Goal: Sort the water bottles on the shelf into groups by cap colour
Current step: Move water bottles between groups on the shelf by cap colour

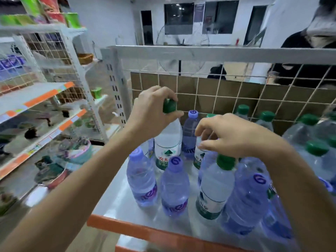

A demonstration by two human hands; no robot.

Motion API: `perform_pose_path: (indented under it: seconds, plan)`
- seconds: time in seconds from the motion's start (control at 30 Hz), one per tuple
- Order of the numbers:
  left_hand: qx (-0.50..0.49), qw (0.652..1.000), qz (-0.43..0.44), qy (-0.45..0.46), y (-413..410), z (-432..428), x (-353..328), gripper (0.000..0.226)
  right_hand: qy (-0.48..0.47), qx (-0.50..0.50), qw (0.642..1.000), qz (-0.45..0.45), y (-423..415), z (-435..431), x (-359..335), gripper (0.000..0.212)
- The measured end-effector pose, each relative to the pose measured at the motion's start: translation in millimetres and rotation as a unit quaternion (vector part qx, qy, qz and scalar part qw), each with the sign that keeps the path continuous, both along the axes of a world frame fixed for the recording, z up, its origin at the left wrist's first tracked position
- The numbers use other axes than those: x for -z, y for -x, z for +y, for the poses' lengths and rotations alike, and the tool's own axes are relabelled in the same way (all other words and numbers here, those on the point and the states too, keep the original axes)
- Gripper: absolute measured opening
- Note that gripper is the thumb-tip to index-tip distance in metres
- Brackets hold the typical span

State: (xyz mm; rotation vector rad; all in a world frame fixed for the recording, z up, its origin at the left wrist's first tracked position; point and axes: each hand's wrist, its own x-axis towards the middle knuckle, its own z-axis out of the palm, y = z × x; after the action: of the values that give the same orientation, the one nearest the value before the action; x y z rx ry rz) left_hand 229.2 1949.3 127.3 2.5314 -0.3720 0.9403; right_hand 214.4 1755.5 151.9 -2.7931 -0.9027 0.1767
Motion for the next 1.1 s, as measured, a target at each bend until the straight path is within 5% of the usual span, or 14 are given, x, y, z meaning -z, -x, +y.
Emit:
perform_pose_path:
  seconds: [0.27, 0.5, 0.6, 0.73, 0.83, 0.97, 1.1]
  plan:
    - [-0.002, 0.987, 0.136, -0.085, -1.6, 0.3, 28.0, 0.039, 0.020, 0.025, 0.999, -0.003, -29.9, 22.8, 4.8, 0.026]
    - [0.034, 0.980, 0.167, -0.101, 0.0, 9.6, 24.8, 0.042, -0.010, 0.053, 0.999, -0.010, -46.3, 25.9, 2.2, 0.027]
    - [0.070, 0.987, 0.140, -0.026, 4.2, 22.7, 10.4, 0.032, -0.031, 0.053, 0.998, -0.023, -53.5, 31.5, 3.7, 0.031]
    - [-0.028, 0.994, 0.104, -0.003, -8.1, 57.9, 3.0, 0.017, -0.025, 0.054, 0.996, -0.072, -75.2, 43.8, 5.6, 0.037]
    - [-0.111, 0.969, 0.218, -0.005, -29.8, 77.0, 6.7, 0.025, 0.027, 0.077, 0.993, -0.084, -97.3, 50.4, 11.3, 0.040]
    - [-0.090, 0.918, 0.384, -0.033, -56.2, 80.5, 6.9, 0.043, 0.103, 0.105, 0.988, -0.048, -121.8, 56.1, 23.4, 0.038]
    - [-0.072, 0.889, 0.450, -0.048, -72.2, 80.6, 2.5, 0.028, 0.125, 0.109, 0.986, -0.027, -131.5, 58.6, 33.5, 0.031]
